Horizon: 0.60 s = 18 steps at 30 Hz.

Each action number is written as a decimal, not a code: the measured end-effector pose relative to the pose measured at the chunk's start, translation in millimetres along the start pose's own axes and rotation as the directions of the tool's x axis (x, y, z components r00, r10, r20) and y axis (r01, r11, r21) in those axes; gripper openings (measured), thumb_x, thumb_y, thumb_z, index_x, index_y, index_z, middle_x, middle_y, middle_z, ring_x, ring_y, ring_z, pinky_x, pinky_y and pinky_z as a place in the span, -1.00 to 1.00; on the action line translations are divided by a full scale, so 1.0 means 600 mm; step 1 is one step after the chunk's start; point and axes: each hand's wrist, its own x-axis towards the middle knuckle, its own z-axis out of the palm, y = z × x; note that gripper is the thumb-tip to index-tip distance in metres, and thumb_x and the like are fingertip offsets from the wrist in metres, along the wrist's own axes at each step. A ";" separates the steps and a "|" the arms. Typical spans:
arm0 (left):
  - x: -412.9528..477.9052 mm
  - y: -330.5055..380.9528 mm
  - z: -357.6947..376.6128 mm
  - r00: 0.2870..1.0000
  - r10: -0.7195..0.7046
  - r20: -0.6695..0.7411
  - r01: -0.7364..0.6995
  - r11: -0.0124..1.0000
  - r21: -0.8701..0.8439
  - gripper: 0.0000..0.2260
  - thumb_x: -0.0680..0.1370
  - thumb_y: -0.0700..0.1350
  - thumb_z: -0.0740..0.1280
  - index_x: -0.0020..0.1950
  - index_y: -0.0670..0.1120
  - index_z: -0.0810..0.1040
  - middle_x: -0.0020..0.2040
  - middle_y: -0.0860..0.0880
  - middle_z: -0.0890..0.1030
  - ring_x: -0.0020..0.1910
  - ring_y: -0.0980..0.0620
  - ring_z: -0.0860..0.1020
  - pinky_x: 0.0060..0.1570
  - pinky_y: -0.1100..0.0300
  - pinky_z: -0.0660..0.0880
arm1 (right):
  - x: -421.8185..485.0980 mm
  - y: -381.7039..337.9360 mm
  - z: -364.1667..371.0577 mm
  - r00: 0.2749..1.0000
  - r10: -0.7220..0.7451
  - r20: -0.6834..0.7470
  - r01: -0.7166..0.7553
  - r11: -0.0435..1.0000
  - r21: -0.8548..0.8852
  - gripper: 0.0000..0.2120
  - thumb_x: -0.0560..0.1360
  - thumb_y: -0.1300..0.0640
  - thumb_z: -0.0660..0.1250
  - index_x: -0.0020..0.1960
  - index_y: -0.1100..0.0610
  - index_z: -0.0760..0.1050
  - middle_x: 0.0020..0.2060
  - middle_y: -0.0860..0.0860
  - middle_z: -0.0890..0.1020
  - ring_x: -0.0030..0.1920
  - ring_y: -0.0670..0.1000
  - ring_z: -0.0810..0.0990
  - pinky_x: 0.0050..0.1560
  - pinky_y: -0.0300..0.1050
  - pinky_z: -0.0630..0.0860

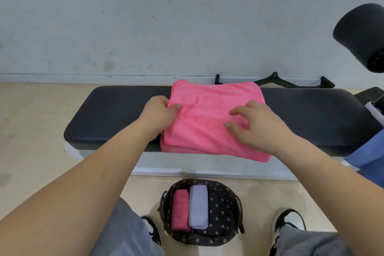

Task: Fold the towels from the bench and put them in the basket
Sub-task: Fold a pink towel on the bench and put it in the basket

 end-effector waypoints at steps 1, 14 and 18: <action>-0.002 -0.004 -0.001 1.000 0.012 0.002 -0.012 1.000 0.029 -0.71 0.63 0.03 0.37 -0.13 -0.13 0.44 -0.20 -0.07 0.52 -0.27 -0.04 0.50 -0.46 0.19 0.43 | 0.006 0.001 0.007 0.999 0.013 0.034 -0.012 0.999 -0.036 -0.46 0.55 -0.31 0.24 0.46 -0.10 0.46 0.32 0.04 0.50 0.39 0.14 0.42 0.42 0.12 0.39; -0.003 -0.030 -0.031 0.999 0.021 0.040 -0.038 0.873 0.487 -0.59 0.56 0.26 0.34 0.03 -0.08 0.44 -0.15 -0.02 0.60 -0.20 -0.03 0.59 -0.24 0.04 0.55 | 0.031 0.030 0.018 0.983 0.137 0.126 -0.115 0.979 -0.169 -0.46 0.62 -0.31 0.10 0.56 -0.19 0.29 0.48 0.06 0.34 0.48 0.20 0.28 0.47 0.19 0.28; 0.002 -0.014 -0.021 0.993 -0.047 0.106 -0.011 0.874 0.486 -0.68 0.47 0.13 0.33 -0.26 -0.07 0.35 -0.37 0.03 0.45 -0.39 0.01 0.44 -0.38 0.16 0.30 | 0.026 0.014 -0.003 0.982 0.165 0.096 -0.122 0.929 -0.349 -0.49 0.60 -0.35 0.09 0.40 -0.09 0.41 0.27 0.03 0.48 0.31 0.17 0.45 0.29 0.15 0.37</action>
